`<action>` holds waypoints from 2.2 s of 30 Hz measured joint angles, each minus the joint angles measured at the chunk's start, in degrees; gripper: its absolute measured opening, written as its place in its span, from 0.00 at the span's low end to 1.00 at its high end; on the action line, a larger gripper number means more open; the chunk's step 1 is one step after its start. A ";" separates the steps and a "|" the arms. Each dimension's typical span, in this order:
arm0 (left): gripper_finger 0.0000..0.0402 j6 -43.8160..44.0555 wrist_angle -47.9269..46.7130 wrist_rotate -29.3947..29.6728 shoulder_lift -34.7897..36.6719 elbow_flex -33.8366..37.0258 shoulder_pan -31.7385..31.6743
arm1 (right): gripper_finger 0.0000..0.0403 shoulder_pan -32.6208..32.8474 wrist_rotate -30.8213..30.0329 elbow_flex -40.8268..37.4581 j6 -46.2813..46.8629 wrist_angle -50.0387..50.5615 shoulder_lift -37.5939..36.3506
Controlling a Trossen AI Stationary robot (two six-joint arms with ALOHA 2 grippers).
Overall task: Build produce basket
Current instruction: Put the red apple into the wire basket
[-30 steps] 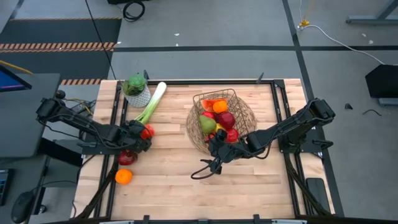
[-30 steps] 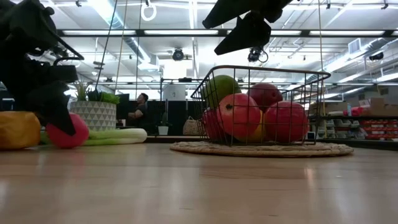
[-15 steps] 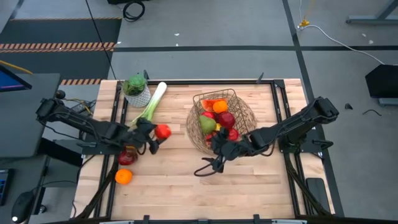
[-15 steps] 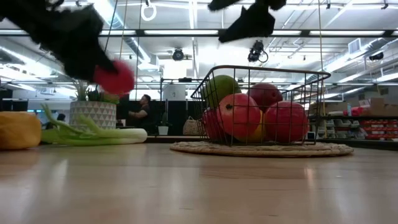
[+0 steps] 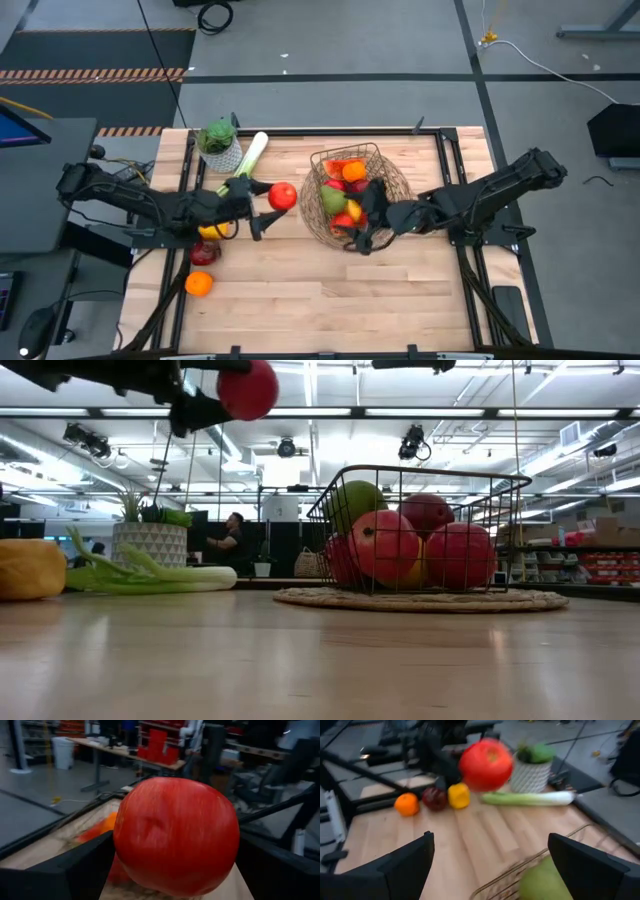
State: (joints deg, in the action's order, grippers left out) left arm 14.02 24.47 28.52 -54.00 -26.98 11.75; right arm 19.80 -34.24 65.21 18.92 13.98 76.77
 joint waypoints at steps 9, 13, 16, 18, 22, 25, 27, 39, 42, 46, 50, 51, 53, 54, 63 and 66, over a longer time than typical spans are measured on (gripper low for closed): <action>0.96 -0.69 8.24 -10.24 -14.94 -7.60 -3.71 | 0.98 -0.53 -1.99 0.00 -0.44 4.67 -4.16; 0.96 -3.46 7.23 -13.72 -22.41 -15.39 -4.24 | 0.98 -0.53 -2.16 0.00 2.04 8.68 -4.26; 0.96 -5.65 3.72 -14.67 -27.89 -21.39 -4.55 | 0.98 -0.25 -2.15 0.00 3.60 10.64 -4.26; 0.96 -6.25 -0.45 -14.69 -31.55 -25.05 -4.97 | 0.98 0.06 -2.16 0.00 3.89 10.58 -4.26; 0.96 -8.17 -4.74 -14.67 -38.00 -30.66 -6.14 | 0.98 0.25 -2.13 0.00 3.86 9.64 -4.50; 0.96 -9.12 -4.46 -14.71 -41.55 -34.24 -7.11 | 0.98 -0.07 -1.92 0.00 3.41 9.81 -4.50; 0.96 -9.20 -4.67 -14.84 -43.55 -36.30 -7.75 | 0.98 -0.39 -1.87 0.00 2.94 9.83 -4.50; 0.96 -11.10 -6.86 -17.09 -45.59 -39.12 -8.09 | 0.98 -3.95 -5.31 -0.67 9.54 24.86 -3.01; 0.96 -11.12 -8.12 -16.80 -45.59 -38.99 -8.04 | 0.98 -4.08 -5.20 -2.27 11.05 25.81 -2.88; 0.96 -11.04 -9.92 -17.08 -45.33 -38.99 -8.41 | 0.98 -4.08 -4.95 -2.93 11.02 27.24 -2.94; 0.96 -10.97 -10.03 -17.18 -45.31 -38.99 -8.64 | 0.98 -4.14 -4.99 -2.99 10.74 27.74 -2.90; 0.96 -11.11 -10.03 -17.18 -45.23 -38.99 -8.62 | 0.98 -4.12 -4.90 -3.02 10.61 27.97 -3.09; 0.96 -11.95 -10.55 -17.26 -45.10 -39.12 -8.56 | 0.98 -4.12 -4.78 -3.04 10.46 29.05 -3.46; 0.96 -12.37 -11.02 -17.27 -44.96 -39.21 -8.55 | 0.98 -4.14 -4.69 -3.13 10.42 29.90 -3.73; 0.96 -11.67 -14.49 -17.66 -44.70 -39.52 -8.48 | 0.98 -3.93 -4.59 -3.26 18.41 40.02 -6.06; 0.96 -11.65 -15.51 -17.42 -44.75 -39.49 -8.56 | 0.98 -3.11 -5.17 -3.23 19.87 37.28 -7.91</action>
State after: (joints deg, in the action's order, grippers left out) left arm 2.37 8.96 11.09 -98.75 -66.47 3.20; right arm 16.70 -39.41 61.98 38.80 51.26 68.86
